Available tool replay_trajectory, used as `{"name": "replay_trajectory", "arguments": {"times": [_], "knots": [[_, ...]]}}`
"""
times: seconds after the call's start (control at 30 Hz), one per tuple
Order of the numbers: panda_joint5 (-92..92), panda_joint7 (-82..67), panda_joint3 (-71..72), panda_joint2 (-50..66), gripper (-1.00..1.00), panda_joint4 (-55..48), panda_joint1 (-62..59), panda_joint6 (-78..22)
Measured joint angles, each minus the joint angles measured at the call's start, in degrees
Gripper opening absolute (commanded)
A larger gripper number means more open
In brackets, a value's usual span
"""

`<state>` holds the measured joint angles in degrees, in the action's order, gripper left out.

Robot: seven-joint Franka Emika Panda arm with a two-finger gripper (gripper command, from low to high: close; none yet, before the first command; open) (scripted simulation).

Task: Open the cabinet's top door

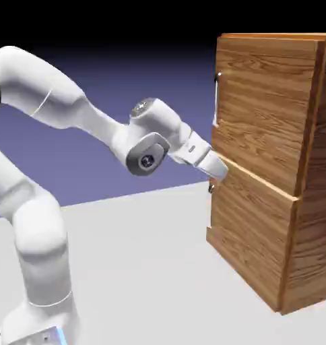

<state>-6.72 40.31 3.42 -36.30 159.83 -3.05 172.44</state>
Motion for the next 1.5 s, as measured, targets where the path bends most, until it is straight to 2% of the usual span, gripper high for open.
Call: {"name": "replay_trajectory", "arguments": {"times": [1.5], "knots": [[-112.1, -35.9, 57.0, -60.7, 0.0, -19.6, -62.3, -26.2]]}}
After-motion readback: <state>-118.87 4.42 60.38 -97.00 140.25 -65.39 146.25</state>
